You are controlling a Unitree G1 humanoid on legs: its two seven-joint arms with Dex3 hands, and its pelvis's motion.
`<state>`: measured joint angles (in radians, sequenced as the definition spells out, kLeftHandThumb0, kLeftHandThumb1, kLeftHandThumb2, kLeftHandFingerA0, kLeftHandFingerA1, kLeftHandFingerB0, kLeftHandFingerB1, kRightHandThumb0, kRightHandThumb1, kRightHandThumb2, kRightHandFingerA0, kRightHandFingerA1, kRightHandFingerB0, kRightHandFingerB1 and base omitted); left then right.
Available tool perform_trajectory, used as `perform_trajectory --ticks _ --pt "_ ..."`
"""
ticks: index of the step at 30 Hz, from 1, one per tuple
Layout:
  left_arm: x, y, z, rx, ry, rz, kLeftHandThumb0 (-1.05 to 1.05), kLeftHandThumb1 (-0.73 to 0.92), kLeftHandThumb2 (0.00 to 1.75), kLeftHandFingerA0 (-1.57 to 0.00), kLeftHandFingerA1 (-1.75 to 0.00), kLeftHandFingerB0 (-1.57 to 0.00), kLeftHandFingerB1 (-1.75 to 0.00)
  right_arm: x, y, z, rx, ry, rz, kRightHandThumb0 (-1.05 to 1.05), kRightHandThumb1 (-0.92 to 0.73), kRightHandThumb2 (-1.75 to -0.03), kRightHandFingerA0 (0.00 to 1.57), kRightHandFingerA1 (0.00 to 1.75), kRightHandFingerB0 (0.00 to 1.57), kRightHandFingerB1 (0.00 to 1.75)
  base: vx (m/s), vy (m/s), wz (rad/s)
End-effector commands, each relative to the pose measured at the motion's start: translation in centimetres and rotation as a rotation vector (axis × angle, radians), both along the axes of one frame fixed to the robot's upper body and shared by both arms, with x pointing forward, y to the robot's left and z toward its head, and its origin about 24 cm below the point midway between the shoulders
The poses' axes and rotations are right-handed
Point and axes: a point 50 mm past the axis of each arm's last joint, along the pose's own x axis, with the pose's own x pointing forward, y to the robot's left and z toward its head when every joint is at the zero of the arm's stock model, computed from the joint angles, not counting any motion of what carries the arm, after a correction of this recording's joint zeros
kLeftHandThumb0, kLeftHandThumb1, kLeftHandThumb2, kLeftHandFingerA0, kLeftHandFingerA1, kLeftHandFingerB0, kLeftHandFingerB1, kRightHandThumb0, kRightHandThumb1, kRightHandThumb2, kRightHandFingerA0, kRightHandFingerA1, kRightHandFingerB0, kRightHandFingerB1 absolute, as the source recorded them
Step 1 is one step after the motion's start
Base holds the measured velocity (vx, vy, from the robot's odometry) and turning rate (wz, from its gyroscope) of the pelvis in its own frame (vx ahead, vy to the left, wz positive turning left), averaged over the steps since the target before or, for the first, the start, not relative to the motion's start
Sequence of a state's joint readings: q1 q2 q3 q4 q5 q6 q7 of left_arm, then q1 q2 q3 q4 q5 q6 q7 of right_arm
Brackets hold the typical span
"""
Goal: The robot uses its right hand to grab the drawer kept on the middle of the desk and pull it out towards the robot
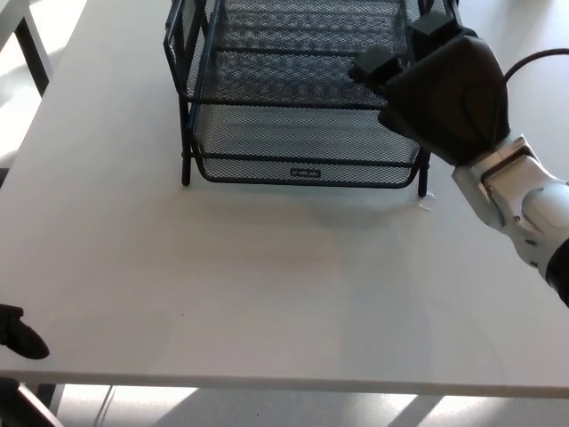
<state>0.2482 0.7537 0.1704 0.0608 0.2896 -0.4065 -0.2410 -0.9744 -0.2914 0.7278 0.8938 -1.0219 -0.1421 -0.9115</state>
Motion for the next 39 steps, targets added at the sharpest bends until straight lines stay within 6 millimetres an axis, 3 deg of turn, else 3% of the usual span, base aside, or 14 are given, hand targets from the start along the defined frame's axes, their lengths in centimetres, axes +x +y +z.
perform_trajectory --ticks 1,11,17,31,39 --pt "0.1 0.2 0.2 0.014 0.008 -0.018 -0.31 0.54 0.56 -0.83 -0.92 -0.82 -0.64 -2.0 -1.2 -0.8 -0.004 -0.067 -0.012 -0.42 -0.47 -0.58 0.9 1.57 1.0 0.65 0.0 0.0 0.0" --pt "-0.1 0.3 0.2 0.017 0.002 -0.016 -0.31 0.53 0.56 -0.83 -0.92 -0.83 -0.64 -7.4 -2.5 -1.2 0.03 -0.038 0.078 -0.43 -0.5 -0.55 0.91 1.54 0.98 0.6 0.0 0.0 0.0" --pt "-0.1 0.3 0.2 0.014 0.021 -0.007 -0.31 0.54 0.55 -0.81 -0.9 -0.82 -0.63 -9.5 -3.4 -0.9 0.039 -0.008 0.063 -0.42 -0.49 -0.55 0.9 1.51 0.99 0.58 0.0 0.0 0.0" --pt "-0.2 0.4 0.1 0.018 0.022 -0.004 -0.31 0.55 0.56 -0.8 -0.9 -0.81 -0.61 -12.1 -3.6 -1.3 0.078 0.049 0.075 -0.43 -0.49 -0.55 0.89 1.56 0.96 0.61 0.0 0.0 0.0" --pt "-0.1 0.3 0.2 0.022 0.021 -0.008 -0.31 0.54 0.55 -0.81 -0.89 -0.81 -0.62 -11.9 -3.0 -1.5 0.09 0.068 0.077 -0.42 -0.49 -0.55 0.89 1.57 0.96 0.62 0.0 0.0 0.0"
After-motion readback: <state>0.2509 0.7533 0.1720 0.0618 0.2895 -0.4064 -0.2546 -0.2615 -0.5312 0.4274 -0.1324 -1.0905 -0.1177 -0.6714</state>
